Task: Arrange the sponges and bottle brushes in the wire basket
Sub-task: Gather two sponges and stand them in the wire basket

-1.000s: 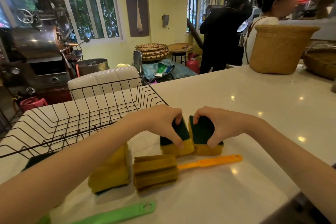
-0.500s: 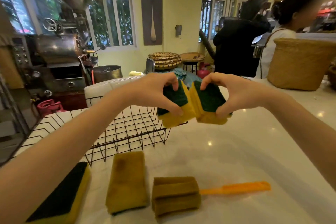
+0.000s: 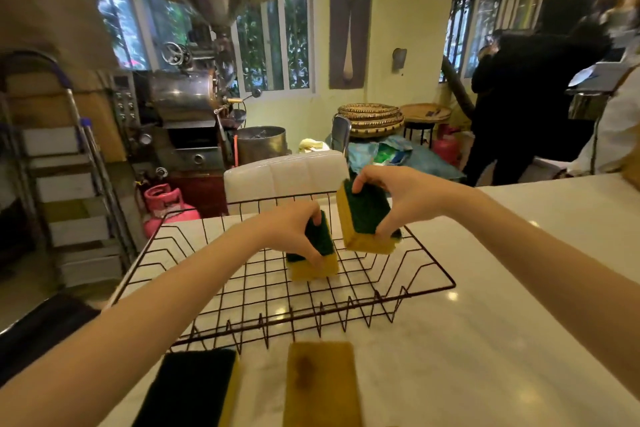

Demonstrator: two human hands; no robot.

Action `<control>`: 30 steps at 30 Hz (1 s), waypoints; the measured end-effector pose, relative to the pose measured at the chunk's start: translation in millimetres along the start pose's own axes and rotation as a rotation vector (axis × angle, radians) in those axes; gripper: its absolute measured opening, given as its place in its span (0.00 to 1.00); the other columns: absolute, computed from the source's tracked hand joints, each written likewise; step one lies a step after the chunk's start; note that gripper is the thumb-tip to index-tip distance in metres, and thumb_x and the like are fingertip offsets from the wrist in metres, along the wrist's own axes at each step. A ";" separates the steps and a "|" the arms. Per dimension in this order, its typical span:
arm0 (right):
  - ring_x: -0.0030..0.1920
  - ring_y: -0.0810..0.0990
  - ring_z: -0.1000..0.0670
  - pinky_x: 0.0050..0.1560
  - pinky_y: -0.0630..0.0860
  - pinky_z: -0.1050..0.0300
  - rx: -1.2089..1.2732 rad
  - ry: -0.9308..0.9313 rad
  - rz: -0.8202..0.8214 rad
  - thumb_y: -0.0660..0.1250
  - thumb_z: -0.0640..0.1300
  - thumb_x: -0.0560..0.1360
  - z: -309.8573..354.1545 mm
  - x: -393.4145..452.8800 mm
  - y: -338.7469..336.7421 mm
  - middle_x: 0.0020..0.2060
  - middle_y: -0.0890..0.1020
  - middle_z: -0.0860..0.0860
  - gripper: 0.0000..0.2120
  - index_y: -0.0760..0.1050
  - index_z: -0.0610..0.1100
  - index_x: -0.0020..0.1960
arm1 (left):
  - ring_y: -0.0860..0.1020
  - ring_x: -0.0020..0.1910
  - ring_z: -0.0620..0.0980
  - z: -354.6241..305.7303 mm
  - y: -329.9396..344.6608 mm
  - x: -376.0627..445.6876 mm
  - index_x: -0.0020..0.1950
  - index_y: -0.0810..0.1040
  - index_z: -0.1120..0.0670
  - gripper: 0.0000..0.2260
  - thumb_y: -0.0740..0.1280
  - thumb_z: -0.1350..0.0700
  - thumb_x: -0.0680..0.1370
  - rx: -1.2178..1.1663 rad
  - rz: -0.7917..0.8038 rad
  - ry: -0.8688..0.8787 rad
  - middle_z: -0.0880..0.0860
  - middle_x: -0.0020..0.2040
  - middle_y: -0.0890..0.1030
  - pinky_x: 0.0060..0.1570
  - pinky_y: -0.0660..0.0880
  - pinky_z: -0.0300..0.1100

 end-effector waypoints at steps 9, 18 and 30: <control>0.55 0.70 0.48 0.41 0.73 0.63 -0.069 0.018 0.176 0.75 0.40 0.60 -11.1 50.0 55.7 0.54 0.67 0.51 0.34 0.64 0.50 0.62 | 0.70 0.48 0.47 34.8 25.3 24.6 0.60 0.67 0.53 0.25 0.72 0.51 0.67 -0.007 0.037 -0.033 0.49 0.51 0.70 0.41 0.68 0.37; 0.52 0.70 0.49 0.41 0.71 0.61 -0.113 0.043 0.261 0.75 0.40 0.61 -18.2 65.6 79.8 0.52 0.68 0.51 0.34 0.65 0.49 0.63 | 0.71 0.49 0.49 34.5 32.7 24.6 0.60 0.66 0.54 0.24 0.71 0.50 0.69 -0.075 0.048 -0.035 0.52 0.53 0.72 0.46 0.71 0.40; 0.52 0.71 0.48 0.49 0.71 0.55 -0.304 0.018 0.313 0.73 0.44 0.64 -9.6 64.9 88.5 0.53 0.71 0.49 0.31 0.67 0.46 0.64 | 0.71 0.52 0.50 25.9 38.6 22.6 0.63 0.67 0.55 0.24 0.68 0.49 0.71 0.055 0.115 -0.048 0.56 0.58 0.73 0.54 0.71 0.43</control>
Point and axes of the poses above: each hand's wrist, its own x-axis towards the middle knuckle, its own y-axis out of the palm, z = x × y, the point moved 9 cm from there along x, towards the middle knuckle
